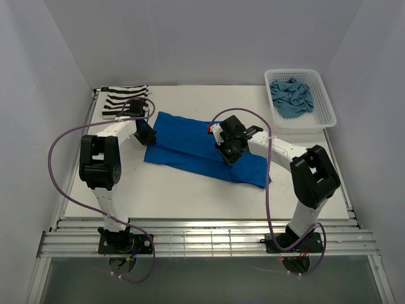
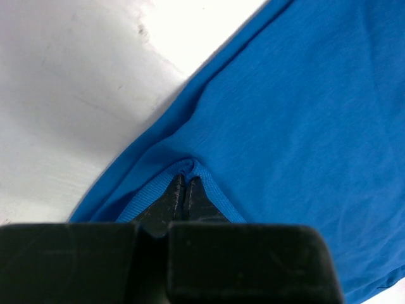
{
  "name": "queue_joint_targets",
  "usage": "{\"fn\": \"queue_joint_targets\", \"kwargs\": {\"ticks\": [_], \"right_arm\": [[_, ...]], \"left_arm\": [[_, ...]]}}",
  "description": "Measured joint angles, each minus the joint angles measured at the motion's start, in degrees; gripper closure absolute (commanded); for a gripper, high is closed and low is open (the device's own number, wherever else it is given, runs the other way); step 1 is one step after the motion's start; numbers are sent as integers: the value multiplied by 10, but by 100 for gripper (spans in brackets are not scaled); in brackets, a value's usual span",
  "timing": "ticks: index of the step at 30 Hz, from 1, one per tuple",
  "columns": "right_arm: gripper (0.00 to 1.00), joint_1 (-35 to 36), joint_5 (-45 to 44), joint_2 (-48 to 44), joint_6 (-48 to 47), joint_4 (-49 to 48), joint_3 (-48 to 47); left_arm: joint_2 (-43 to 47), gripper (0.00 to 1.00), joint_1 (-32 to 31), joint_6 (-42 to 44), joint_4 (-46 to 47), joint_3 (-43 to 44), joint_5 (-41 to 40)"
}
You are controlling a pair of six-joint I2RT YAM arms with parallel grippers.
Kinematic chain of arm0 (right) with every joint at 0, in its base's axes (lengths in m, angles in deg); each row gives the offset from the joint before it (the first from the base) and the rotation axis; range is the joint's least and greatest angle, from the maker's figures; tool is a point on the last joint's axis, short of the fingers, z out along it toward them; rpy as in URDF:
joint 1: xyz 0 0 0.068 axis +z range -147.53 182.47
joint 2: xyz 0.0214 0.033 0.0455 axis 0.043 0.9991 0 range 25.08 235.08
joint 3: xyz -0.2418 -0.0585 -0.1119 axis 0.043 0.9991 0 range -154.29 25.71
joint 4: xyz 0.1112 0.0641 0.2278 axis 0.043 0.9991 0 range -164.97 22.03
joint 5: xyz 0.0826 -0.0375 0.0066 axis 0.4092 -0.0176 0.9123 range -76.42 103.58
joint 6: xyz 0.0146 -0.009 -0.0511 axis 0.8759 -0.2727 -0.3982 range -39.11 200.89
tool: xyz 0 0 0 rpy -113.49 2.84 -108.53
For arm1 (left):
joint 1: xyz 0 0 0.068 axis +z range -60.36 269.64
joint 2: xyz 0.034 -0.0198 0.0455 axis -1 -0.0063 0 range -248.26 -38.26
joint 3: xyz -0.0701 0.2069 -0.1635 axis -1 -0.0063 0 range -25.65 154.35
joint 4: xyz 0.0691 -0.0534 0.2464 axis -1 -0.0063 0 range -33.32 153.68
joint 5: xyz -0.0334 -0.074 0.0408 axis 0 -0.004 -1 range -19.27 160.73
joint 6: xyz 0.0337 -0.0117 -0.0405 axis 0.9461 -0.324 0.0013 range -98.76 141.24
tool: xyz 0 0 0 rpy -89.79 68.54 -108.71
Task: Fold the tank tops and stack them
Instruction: Fold the tank top
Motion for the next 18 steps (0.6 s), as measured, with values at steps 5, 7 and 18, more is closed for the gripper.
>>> {"fn": "queue_joint_targets", "kwargs": {"ticks": [5,7,18], "right_arm": [[92,-9,0,15,0,0,-8],[92,-12,0,20,0,0,-10],[75,-22,-8,57,1,-2,-35]], "left_arm": [[-12,100,-6,8,-1,18,-9],[-17,100,-7,10,-3,26,-13],[-60,66,-11,26,-17,68,-24]]}}
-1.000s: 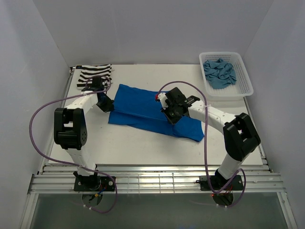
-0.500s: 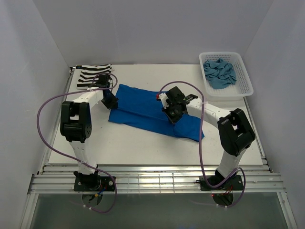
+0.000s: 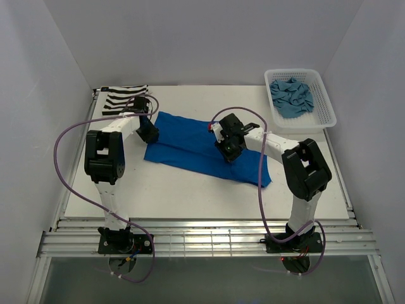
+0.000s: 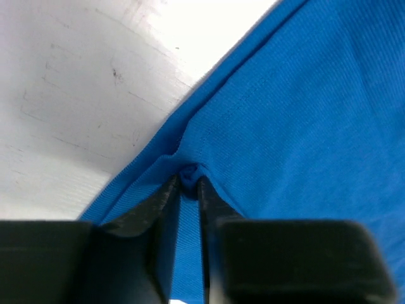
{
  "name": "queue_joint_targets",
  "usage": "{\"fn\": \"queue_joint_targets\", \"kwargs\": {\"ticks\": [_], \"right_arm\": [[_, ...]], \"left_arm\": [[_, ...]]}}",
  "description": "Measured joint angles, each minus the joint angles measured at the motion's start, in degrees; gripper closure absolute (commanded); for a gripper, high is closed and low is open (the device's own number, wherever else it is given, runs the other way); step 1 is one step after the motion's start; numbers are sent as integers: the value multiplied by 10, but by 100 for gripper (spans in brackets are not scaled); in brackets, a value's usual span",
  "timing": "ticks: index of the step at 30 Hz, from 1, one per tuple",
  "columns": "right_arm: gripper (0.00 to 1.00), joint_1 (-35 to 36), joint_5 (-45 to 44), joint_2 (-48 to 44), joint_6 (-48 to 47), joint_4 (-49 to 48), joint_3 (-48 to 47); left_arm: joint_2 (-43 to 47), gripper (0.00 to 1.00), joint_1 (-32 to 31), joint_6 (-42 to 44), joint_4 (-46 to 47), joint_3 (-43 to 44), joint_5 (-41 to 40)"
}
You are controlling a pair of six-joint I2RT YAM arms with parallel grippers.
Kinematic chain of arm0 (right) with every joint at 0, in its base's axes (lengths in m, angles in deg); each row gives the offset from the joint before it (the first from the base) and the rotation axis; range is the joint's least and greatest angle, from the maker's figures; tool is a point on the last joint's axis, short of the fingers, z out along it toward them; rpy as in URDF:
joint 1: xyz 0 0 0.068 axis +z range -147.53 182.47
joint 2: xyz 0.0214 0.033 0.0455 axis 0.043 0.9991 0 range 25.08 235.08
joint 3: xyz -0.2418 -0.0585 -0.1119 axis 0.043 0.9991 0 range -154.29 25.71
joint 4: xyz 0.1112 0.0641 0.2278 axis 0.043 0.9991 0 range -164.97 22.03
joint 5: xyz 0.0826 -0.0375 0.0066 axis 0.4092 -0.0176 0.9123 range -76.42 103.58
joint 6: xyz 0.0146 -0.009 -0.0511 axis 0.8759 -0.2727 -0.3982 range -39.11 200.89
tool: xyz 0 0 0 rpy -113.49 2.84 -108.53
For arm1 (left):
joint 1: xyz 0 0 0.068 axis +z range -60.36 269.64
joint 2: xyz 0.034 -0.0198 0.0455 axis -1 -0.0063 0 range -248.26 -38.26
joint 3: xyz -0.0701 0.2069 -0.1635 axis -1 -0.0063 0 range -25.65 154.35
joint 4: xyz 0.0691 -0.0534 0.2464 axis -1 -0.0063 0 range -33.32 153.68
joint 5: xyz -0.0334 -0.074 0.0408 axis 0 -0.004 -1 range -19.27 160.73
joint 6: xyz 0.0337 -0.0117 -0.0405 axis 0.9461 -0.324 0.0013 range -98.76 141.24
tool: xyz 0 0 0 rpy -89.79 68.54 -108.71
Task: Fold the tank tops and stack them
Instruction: Fold the tank top
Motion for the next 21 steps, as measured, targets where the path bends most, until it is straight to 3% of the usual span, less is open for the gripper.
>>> {"fn": "queue_joint_targets", "kwargs": {"ticks": [1,3,4,5,8,10,11,21], "right_arm": [[71,0,-4,5,2,0,-2],[49,0,-19,10,6,4,-3],[42,-1,-28,11,7,7,-3],[34,-1,-37,11,9,12,-6],[25,-3,-53,10,20,25,-21],[2,-3,-57,1,33,28,-27],[10,-3,-56,-9,41,30,-27],[10,40,116,-202,137,-47,126]], "left_arm": [[0,57,0,1,-2,3,-1],[0,44,0,6,-6,9,-4],[0,2,0,9,-8,13,-6],[0,2,0,15,-10,19,-8],[0,2,-2,16,-18,40,-12],[3,2,-3,18,-17,51,-13],[7,2,-3,20,-17,53,-13],[90,2,-36,19,-18,-1,-9]]}}
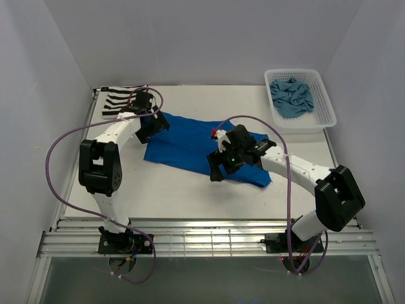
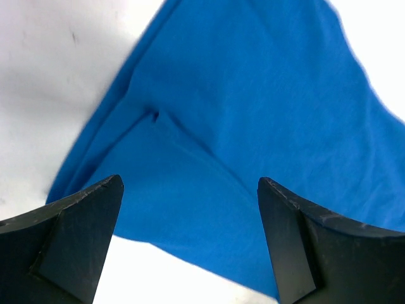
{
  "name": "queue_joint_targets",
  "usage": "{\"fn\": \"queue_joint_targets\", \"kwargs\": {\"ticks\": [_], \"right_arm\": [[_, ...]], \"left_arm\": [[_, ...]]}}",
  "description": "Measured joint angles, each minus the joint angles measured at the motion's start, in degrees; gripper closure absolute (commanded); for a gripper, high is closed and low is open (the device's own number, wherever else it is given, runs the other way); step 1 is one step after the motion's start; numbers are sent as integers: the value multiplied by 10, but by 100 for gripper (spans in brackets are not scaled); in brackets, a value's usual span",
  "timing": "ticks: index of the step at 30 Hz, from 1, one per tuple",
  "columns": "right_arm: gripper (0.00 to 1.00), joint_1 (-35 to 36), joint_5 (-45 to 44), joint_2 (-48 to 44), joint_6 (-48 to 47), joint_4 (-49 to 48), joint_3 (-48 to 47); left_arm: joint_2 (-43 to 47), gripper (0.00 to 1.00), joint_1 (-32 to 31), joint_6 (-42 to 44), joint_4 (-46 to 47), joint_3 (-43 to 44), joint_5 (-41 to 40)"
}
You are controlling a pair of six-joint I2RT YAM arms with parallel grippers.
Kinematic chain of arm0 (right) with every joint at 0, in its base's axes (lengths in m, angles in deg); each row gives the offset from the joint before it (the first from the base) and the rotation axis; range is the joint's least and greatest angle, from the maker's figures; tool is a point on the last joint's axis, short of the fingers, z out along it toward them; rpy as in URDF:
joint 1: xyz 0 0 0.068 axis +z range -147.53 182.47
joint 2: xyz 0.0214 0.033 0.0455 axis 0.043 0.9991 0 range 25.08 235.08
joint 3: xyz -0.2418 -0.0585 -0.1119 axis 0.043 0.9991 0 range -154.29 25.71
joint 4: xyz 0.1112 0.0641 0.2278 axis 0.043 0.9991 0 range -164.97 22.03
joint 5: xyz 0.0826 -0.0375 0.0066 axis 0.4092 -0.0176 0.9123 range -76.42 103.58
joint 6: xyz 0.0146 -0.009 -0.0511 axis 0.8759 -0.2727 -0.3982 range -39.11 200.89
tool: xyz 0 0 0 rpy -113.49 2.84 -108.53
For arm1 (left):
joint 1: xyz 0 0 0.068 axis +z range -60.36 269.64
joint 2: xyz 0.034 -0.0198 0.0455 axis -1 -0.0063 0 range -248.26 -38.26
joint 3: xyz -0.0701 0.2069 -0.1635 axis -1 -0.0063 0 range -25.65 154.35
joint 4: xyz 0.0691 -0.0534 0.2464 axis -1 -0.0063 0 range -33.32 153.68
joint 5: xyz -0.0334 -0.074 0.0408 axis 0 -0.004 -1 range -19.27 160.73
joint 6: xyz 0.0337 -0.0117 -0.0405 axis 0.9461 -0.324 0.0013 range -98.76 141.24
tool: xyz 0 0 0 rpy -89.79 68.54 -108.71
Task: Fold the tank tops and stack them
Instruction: Fold the tank top
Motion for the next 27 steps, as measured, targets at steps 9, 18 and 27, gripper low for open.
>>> {"fn": "queue_joint_targets", "kwargs": {"ticks": [9,18,27], "right_arm": [[10,51,45,39,55,-37,71],[10,27,49,75,63,-73,52],[10,-36,57,96,59,-75,52]], "left_arm": [[12,2,-9,-12,13,-96,12],[6,2,-9,-21,42,-104,10],[-8,2,-9,-32,50,-108,-4]]}}
